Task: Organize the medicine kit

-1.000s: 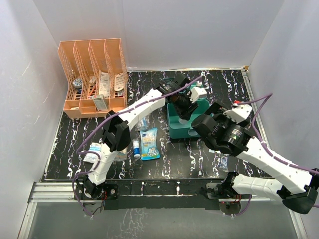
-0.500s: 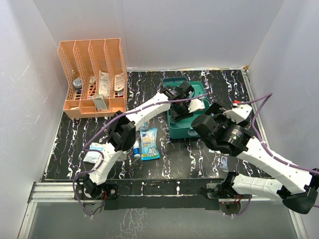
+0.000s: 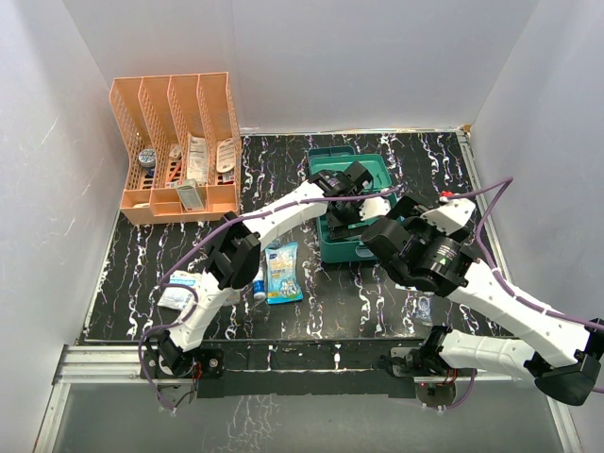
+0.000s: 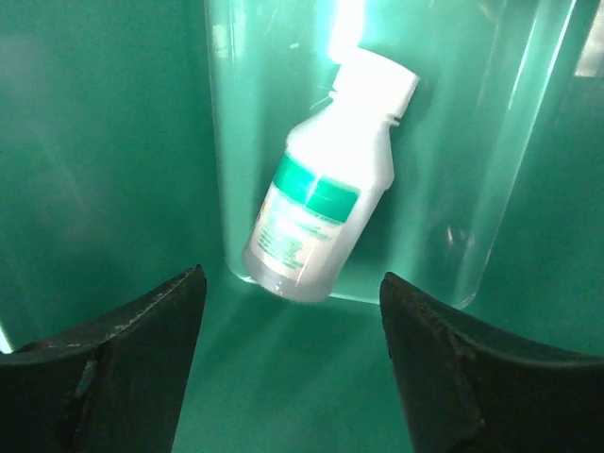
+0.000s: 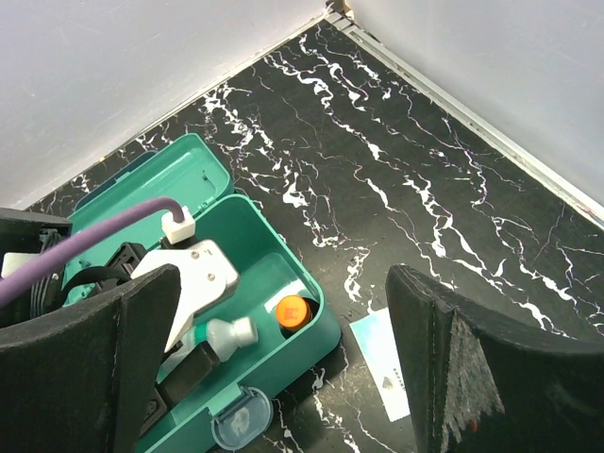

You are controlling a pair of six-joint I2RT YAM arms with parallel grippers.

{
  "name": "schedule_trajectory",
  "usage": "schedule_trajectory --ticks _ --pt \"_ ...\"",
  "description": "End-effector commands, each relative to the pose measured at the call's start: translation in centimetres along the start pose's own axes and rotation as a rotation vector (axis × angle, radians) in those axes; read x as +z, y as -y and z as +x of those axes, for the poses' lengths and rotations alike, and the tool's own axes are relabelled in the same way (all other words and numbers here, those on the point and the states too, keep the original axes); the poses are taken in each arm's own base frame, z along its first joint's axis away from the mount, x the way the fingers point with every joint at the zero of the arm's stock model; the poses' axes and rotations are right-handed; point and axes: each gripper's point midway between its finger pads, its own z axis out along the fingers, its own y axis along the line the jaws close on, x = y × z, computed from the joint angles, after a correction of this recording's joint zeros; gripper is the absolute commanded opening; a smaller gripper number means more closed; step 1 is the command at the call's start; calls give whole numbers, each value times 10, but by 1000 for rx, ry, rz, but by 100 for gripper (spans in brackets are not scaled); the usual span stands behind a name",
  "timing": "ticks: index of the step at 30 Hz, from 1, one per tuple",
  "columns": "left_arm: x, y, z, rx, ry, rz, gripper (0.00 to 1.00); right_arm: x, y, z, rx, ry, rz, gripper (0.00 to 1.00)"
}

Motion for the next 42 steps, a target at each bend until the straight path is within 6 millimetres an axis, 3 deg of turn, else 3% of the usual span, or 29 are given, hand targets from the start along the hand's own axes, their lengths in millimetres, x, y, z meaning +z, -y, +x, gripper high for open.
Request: schedule_trajectory --ticks 1,4,7,13,16,21,24,28,34,37,42 --pt "-25 -10 -9 -6 37 -52 75 1 1 -5 43 24 6 89" --pt "-32 -13 -16 -23 67 -72 75 1 1 -4 40 20 6 89" --pt "-54 -24 -33 -55 150 -128 75 2 2 -2 38 17 6 89" --pt "-131 -40 -66 -142 355 -228 75 2 3 0 34 14 5 89" --pt "-173 -46 -69 -200 445 -300 74 2 1 1 23 14 3 89" --pt "-247 -56 -39 -370 581 -498 79 3 -6 6 -14 0 -10 90" --pt "-272 -54 -5 -482 616 -572 82 3 -15 9 -43 -11 -25 92" --pt "-264 -44 55 -680 538 -550 83 3 -36 15 -83 -39 -81 92" --pt "-232 -16 150 -1057 378 -364 78 0 -70 23 -171 -91 -179 92" --pt "-215 8 169 -1173 284 -235 77 0 -76 27 -194 -107 -185 92" --pt "-192 35 170 -1304 170 -70 73 -1 -80 29 -203 -122 -193 92"
